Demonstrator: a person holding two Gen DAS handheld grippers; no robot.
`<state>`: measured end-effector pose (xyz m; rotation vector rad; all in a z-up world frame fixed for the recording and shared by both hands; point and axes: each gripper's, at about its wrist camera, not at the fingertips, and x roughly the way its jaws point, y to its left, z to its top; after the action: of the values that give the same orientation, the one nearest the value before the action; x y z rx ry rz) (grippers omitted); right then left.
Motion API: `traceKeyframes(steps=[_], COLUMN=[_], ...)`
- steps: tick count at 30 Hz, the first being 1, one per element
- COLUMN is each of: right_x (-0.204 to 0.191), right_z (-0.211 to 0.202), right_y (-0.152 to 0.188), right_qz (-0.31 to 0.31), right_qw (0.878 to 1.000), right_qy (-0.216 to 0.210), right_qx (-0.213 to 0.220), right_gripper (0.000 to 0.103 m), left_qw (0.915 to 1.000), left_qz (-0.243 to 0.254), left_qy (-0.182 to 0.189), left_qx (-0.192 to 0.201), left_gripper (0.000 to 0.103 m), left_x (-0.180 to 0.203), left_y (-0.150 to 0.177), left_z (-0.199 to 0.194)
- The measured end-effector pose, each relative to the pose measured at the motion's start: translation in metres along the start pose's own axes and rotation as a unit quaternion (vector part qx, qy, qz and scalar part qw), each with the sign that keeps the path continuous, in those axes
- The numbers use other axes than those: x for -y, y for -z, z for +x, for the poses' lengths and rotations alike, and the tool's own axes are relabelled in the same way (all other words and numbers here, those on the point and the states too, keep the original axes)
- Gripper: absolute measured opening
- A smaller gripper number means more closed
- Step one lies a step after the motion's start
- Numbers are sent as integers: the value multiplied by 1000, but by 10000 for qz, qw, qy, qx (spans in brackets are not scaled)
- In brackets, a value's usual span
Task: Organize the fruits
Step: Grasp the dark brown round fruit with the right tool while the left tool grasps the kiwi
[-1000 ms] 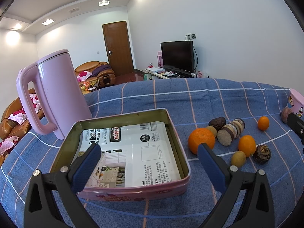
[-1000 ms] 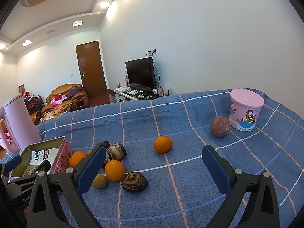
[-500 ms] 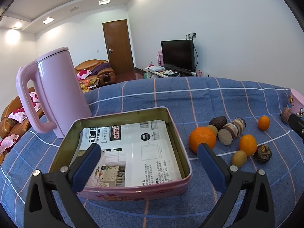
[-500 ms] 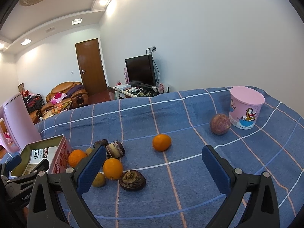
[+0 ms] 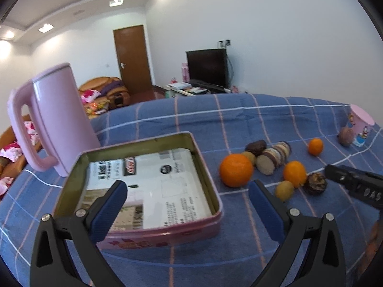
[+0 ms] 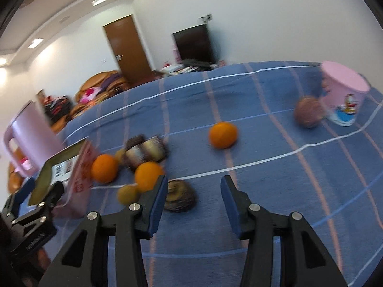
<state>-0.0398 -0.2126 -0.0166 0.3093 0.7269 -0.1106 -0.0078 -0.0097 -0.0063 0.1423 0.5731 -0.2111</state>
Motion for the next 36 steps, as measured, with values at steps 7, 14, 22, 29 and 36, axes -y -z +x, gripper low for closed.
traceKeyframes(steps=[7,14,22,29,36], right_x=[-5,-17,-10,14,17], right_z=[24,37,31,-6,-8], right_y=[7,7,5,-7,-13], right_qz=[-106,-507,-621,-85,-94], right_qw=[9983,9965,9954,9984,9974], right_qy=[-57,147,334,532,661], right_qx=[-566,-654,-652,181,260], right_gripper=[49,49,45,45,45], left_qw=[9991,9963,9903,9786,9715], left_qz=[310,608,872,1364,1208], left_qy=[253,588,1054,1385,1539], left_qx=[110,151,-226,-678,-1336], left_gripper=[103,102,80,66,36], left_x=[13,26,50,89,99], left_y=[1,3,6,5,0], left_z=[-7,-12,-7,12,47])
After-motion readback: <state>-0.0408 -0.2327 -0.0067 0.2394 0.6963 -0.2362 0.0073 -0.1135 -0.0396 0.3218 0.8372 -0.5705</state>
